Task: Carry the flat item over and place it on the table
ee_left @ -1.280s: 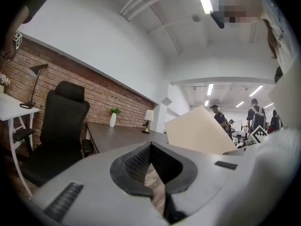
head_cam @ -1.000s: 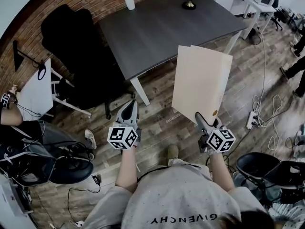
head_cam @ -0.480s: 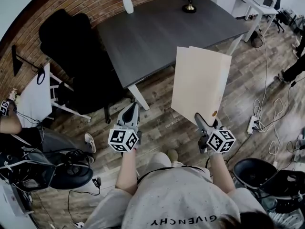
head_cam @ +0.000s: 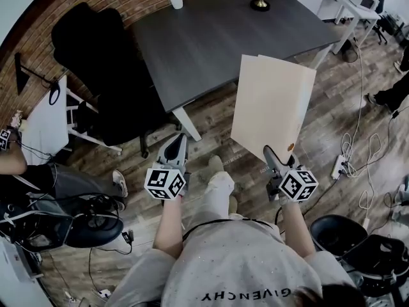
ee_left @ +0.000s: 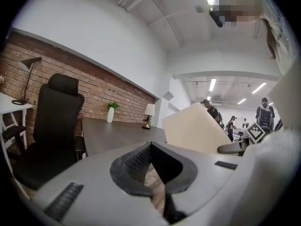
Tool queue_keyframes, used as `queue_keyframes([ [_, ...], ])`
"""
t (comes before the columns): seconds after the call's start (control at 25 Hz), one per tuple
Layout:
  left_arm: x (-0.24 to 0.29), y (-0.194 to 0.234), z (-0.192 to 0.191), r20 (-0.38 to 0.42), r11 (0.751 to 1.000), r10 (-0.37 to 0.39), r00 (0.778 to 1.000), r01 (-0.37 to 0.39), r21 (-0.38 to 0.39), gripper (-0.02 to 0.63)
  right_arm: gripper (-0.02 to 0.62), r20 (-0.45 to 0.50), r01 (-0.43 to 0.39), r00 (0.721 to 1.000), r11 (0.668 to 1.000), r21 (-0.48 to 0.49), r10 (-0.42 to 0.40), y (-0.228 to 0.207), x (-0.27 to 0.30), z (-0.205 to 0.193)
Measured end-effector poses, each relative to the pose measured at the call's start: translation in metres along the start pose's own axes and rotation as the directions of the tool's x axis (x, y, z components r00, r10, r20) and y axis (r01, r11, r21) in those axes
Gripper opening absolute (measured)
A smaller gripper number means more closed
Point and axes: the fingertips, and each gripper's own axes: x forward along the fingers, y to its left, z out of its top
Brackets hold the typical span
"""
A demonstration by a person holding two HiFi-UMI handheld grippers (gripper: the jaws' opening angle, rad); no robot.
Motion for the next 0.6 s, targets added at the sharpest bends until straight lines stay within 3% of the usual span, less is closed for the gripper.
queue_keyframes([
  [0.6,0.083,0.030,0.011,0.008,0.999,-0.038,0.999,0.038,-0.022,-0.003,0.279,0.000,-0.030,1.000,0.999,0.041,0.030,-0.016,0.069,0.036],
])
